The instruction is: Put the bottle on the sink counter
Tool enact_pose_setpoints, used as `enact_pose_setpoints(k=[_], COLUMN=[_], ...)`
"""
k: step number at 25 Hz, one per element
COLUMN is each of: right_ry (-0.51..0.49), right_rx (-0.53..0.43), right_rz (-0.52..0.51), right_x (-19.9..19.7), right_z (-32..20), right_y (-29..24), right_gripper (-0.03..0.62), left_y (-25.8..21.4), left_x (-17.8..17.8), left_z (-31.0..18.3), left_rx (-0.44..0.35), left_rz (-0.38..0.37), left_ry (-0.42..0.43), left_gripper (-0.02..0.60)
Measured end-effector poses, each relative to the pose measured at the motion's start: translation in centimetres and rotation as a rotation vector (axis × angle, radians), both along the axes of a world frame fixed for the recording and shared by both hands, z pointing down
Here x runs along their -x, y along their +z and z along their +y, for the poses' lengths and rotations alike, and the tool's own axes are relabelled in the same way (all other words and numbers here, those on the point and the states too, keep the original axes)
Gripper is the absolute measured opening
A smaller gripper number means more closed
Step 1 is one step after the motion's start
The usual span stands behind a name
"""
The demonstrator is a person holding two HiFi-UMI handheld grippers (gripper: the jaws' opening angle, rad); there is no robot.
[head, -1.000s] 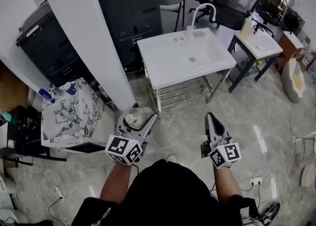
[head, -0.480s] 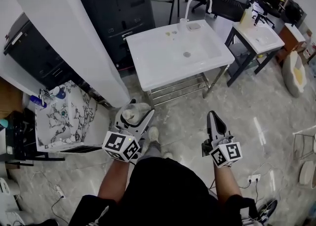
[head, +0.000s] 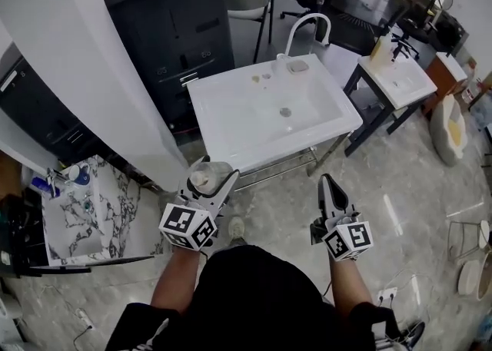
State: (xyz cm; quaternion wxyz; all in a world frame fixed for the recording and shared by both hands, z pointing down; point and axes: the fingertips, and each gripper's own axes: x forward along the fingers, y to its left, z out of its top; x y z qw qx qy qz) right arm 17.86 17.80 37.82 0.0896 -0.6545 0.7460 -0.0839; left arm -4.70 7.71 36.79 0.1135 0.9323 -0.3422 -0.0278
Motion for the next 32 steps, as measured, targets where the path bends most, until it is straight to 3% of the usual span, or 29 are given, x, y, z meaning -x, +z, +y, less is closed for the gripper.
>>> enact_pose_setpoints(k=[14,32], right_ry=[0.018,-0.088], right_rx=[-0.015,0.103], right_rz=[0.024,0.019], right_x=[0.8,2.6], right_z=[-13.5,-22.2], right_y=[-0.5,3.5], right_gripper=[0.032,0.032], left_y=[1.3,6.7], left_x=[-1.0,-1.2], left_z=[-14.1,-20.7], left_rx=[0.03,0.154], left_rz=[0.038,0.008], left_ry=[0.04,-0.007], left_gripper=[0.354,0.354])
